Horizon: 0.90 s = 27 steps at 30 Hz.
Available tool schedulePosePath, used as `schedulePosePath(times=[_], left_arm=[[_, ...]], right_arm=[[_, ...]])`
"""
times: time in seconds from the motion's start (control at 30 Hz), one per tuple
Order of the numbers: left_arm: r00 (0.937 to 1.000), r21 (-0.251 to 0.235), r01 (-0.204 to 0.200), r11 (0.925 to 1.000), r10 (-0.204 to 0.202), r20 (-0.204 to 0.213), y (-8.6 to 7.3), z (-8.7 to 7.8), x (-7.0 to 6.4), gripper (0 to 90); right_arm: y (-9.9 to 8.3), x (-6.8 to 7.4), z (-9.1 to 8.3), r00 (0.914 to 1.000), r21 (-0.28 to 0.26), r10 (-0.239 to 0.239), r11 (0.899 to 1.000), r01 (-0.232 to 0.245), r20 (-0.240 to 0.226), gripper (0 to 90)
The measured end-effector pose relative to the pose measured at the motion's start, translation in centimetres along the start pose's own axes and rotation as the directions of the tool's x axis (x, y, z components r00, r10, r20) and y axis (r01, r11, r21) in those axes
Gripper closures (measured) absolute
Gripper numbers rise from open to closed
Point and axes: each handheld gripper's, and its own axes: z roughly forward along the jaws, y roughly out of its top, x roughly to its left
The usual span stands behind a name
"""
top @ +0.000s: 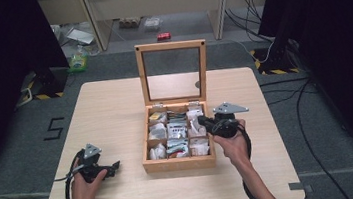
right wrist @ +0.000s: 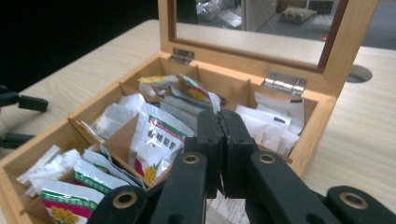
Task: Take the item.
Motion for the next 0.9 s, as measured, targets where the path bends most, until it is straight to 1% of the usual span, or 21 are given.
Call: schedulePosePath(times=[0.2, 0.4, 0.5, 0.57, 0.6, 0.67, 0.7, 0.77, 0.8, 0.83, 0.9], left_arm=[[1.0, 0.0, 0.0, 1.0, 0.0, 0.0, 0.0, 0.0, 0.0, 0.1], [1.0, 0.0, 0.0, 1.0, 0.0, 0.0, 0.0, 0.0, 0.0, 0.1], [1.0, 0.0, 0.0, 1.0, 0.0, 0.0, 0.0, 0.0, 0.0, 0.1], [1.0, 0.0, 0.0, 1.0, 0.0, 0.0, 0.0, 0.0, 0.0, 0.1], [1.0, 0.0, 0.0, 1.0, 0.0, 0.0, 0.0, 0.0, 0.0, 0.1], [1.0, 0.0, 0.0, 1.0, 0.0, 0.0, 0.0, 0.0, 0.0, 0.1], [1.0, 0.0, 0.0, 1.0, 0.0, 0.0, 0.0, 0.0, 0.0, 0.1], [1.0, 0.0, 0.0, 1.0, 0.0, 0.0, 0.0, 0.0, 0.0, 0.1], [1.0, 0.0, 0.0, 1.0, 0.0, 0.0, 0.0, 0.0, 0.0, 0.1], [1.0, 0.0, 0.0, 1.0, 0.0, 0.0, 0.0, 0.0, 0.0, 0.1], [1.0, 0.0, 0.0, 1.0, 0.0, 0.001, 0.0, 0.0, 0.0, 0.1]], right_arm=[[0.4, 0.0, -0.7, 1.0, -0.026, 0.004, 1.0, -0.004, -0.004, 88.0], [0.7, -0.6, -1.5, 0.9999, -0.051, 0.015, 0.999, -0.015, 0.0, 88.0], [1.0, -1.1, -2.3, 0.9996, -0.07, 0.029, 0.997, -0.028, 0.009, 88.0], [1.0, -1.3, -2.5, 0.9995, -0.074, 0.027, 0.997, -0.026, 0.013, 88.0], [1.0, -1.6, -2.9, 0.9993, -0.077, 0.021, 0.997, -0.019, 0.032, 88.0], [0.9, -1.9, -3.1, 0.9991, -0.077, 0.024, 0.997, -0.021, 0.036, 88.0], [0.8, -2.4, -3.5, 0.9984, -0.078, 0.033, 0.997, -0.03, 0.046, 88.0], [0.5, -3.1, -4.1, 0.9975, -0.08, 0.04, 0.996, -0.036, 0.057, 88.0], [0.5, -3.1, -4.1, 0.9975, -0.08, 0.04, 0.996, -0.036, 0.057, 88.0], [0.3, -3.7, -4.5, 0.996, -0.084, 0.056, 0.995, -0.05, 0.07, 88.0], [0.1, -4.4, -4.9, 0.9943, -0.084, 0.068, 0.995, -0.061, 0.083, 88.0]])
